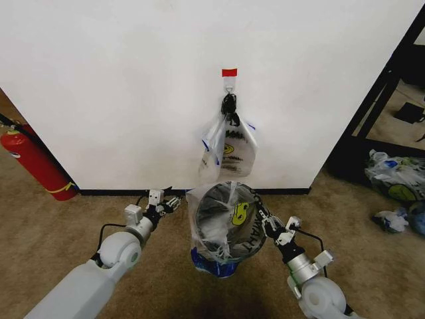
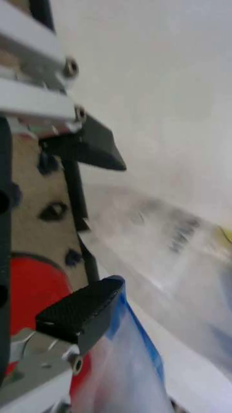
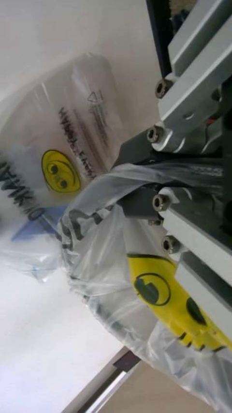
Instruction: Pick up the garbage bag from the wall and place it over the trash bin.
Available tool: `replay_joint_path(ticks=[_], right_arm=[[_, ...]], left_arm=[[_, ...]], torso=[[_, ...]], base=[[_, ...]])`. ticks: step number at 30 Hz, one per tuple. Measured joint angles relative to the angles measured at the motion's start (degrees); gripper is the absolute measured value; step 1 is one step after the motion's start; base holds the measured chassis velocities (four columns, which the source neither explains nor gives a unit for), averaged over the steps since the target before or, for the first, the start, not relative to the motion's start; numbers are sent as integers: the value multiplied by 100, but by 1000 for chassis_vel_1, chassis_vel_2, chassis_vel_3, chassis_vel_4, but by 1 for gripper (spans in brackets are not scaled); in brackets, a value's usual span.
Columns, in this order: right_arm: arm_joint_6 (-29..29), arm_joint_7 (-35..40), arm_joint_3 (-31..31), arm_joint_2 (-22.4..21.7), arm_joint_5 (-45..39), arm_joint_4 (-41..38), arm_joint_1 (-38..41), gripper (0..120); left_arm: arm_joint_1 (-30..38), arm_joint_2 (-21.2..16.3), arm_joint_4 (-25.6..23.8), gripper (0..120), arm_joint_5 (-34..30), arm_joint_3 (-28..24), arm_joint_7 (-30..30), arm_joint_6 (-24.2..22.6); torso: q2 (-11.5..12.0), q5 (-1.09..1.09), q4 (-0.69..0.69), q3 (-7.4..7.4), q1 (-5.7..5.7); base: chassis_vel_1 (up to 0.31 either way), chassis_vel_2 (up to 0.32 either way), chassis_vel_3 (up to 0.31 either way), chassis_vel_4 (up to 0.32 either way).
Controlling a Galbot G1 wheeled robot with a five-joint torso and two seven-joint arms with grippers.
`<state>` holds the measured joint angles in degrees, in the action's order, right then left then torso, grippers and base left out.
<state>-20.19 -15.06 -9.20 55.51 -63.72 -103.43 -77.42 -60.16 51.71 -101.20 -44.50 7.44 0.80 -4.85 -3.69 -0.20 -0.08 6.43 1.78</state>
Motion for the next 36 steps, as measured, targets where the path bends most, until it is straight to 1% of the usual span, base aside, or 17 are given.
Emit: replay_joint_path(ticks=[3,6,7,9,11,14,16,17,18,19,20,21,23,25,27,31,36], right_arm=[[-50,-35,-2,-5,98,16,5,1],[-139,9,-47,-9,101,30,7,1],[-139,9,-47,-9,101,30,7,1],[-176,91,-80,-10,-18,10,5,1],[-226,228,-109,-8,-127,-7,6,1],[-314,569,-116,10,-187,-9,13,1],[-372,733,-117,33,-180,4,17,1],[-438,894,-109,70,-111,22,20,1],[-500,1017,-86,112,-29,37,19,1],[-598,1203,-37,198,183,70,20,1],[-655,1298,-2,260,351,90,22,1],[-655,1298,-2,260,351,90,22,1],[-789,1444,108,390,700,136,58,1],[-887,1543,237,489,980,169,125,1],[-988,1600,401,581,1361,238,240,1],[-1024,1543,513,610,1618,317,324,1],[-1100,1333,670,655,2064,482,452,1]], left_arm=[[0,27,-24,81,-199,77,-565,184],[-4,7,122,94,-260,163,-1598,380],[-4,7,122,94,-260,163,-1598,380],[-1,3,283,98,-226,246,-2227,511],[5,5,378,100,-250,320,-2486,656],[5,39,391,100,-457,365,-2489,948],[-29,103,245,100,-542,372,-2124,1122],[-100,155,-21,100,-544,361,-1579,1199],[-191,212,-310,100,-511,321,-1050,1197],[-437,314,-935,100,-436,204,-243,1073],[-619,370,-1277,100,-381,134,68,935],[-619,370,-1277,100,-381,134,68,935],[-998,484,-1858,100,-223,-16,374,621],[-1301,603,-2175,95,30,-154,499,392],[-1539,731,-2266,85,388,-356,572,192],[-1538,747,-2186,74,521,-541,644,12],[-1226,659,-2104,52,477,-892,1432,-508]], torso=[[0,0,-1,0,0],[0,1,-1,0,0],[0,1,-1,0,0],[0,-2,-1,0,0],[0,0,0,0,0],[0,0,1,0,0],[0,-1,0,0,0],[0,-2,-2,0,0],[0,1,-2,0,0],[0,1,-2,0,0],[0,1,-2,0,0],[0,1,-2,0,0],[0,1,-1,-1,0],[-1,2,3,-1,-1],[-1,1,3,-1,-1],[-1,-1,-1,0,-1],[-1,-1,-1,0,-1]], base=[[0,0,0,0],[0,0,0,0],[0,0,0,0],[0,0,0,0],[0,0,0,0],[0,0,0,0],[0,0,0,0],[0,0,0,0],[0,0,0,0],[0,0,0,0],[0,0,0,0],[0,0,0,0],[0,0,0,0],[0,0,0,0],[0,0,0,0],[0,0,0,0],[0,0,0,0]])
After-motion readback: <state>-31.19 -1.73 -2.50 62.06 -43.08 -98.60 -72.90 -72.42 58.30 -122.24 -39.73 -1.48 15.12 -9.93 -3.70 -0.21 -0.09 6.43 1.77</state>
